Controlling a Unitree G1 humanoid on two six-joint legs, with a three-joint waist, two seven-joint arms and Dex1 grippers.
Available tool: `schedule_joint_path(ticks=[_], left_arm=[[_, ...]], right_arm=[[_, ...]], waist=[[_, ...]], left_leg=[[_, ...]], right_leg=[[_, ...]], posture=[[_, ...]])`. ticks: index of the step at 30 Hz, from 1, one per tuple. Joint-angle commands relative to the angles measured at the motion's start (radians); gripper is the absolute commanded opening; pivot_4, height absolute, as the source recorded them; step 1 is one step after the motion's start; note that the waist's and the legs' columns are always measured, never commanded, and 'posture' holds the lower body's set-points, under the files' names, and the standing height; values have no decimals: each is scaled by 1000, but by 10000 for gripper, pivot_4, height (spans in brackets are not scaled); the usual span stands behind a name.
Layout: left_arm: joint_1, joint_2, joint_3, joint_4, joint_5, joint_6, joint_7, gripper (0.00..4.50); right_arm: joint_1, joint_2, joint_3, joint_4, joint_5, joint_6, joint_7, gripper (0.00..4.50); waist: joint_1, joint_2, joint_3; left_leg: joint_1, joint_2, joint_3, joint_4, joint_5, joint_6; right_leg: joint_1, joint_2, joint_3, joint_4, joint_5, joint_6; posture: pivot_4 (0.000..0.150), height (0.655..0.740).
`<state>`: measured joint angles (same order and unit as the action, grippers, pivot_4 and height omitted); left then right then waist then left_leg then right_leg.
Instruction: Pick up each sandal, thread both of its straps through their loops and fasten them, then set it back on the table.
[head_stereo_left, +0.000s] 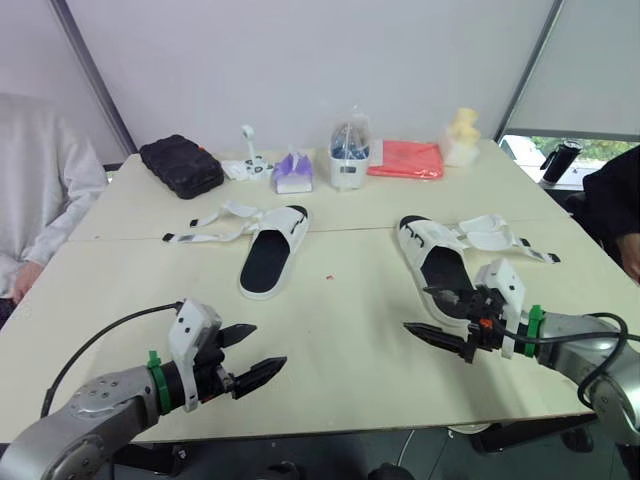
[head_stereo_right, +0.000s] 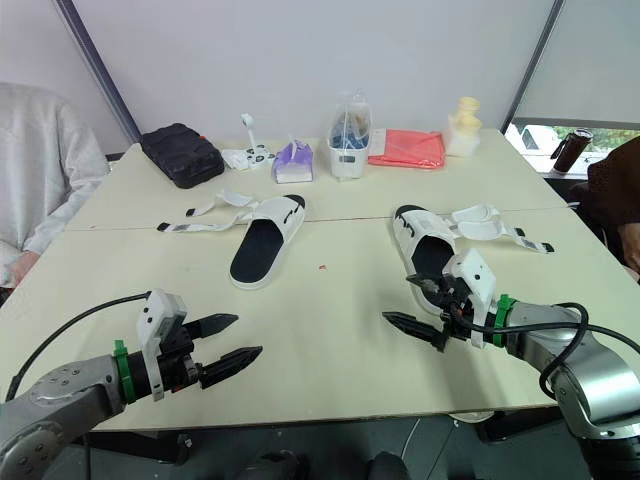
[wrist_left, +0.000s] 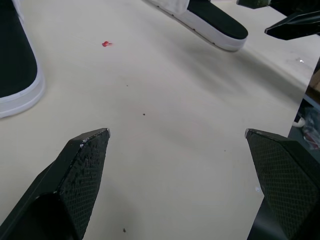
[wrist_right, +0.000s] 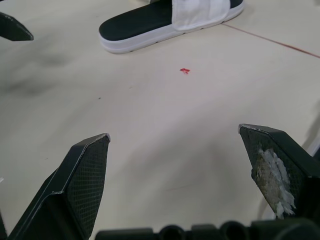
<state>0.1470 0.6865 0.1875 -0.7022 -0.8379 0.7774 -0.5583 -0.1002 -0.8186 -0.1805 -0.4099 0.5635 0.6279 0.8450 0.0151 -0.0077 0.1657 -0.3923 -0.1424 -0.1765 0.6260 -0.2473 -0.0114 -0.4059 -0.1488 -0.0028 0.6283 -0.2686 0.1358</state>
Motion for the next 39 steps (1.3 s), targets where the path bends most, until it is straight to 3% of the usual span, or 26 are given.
schedule_joint_path(ticks=[1,7,17,26,31,34,39], left_arm=[[-16,-2,-1,-2,-4,-12,-8,45000],[-49,-2,-12,22,-1,-13,-16,45000],[-363,12,-60,93,-84,83,-37,45000],[-304,-24,-41,51,-73,77,28,45000],[-260,-61,-32,21,-77,69,83,45000],[-261,-82,-62,19,-56,63,99,45000],[-249,-93,-54,15,-50,56,115,45000]], right_arm=[[-10,9,-21,-24,-14,-35,-19,44647],[-45,38,-11,22,-107,-121,-92,44647],[-427,53,310,600,-739,-547,-399,44647],[-718,109,490,1041,-1015,-772,-535,44647],[-831,156,521,1245,-1069,-847,-612,44647],[-896,209,555,1379,-1105,-890,-654,35780],[-949,240,590,1490,-1144,-939,-696,10093]], waist=[[0,0,0],[0,0,0],[-7,0,0],[-31,-1,1],[-27,-2,1],[-29,-2,1],[-32,-2,1]], left_leg=[[0,0,0,0,0,0],[0,0,0,0,0,0],[1,0,1,0,3,-6],[2,4,7,-3,5,-8],[2,6,8,-3,5,-9],[2,7,9,-2,5,-9],[3,8,10,-3,5,-9]], right_leg=[[0,0,0,0,0,0],[0,0,0,0,0,0],[-2,4,2,1,3,4],[-4,10,12,1,4,4],[-4,12,15,1,4,4],[-5,13,16,1,5,3],[-6,15,17,1,5,3]], posture=[[1500,7400],[1500,7400],[1500,7400],[1500,7400],[1500,7400],[1500,7400],[1500,7400]])
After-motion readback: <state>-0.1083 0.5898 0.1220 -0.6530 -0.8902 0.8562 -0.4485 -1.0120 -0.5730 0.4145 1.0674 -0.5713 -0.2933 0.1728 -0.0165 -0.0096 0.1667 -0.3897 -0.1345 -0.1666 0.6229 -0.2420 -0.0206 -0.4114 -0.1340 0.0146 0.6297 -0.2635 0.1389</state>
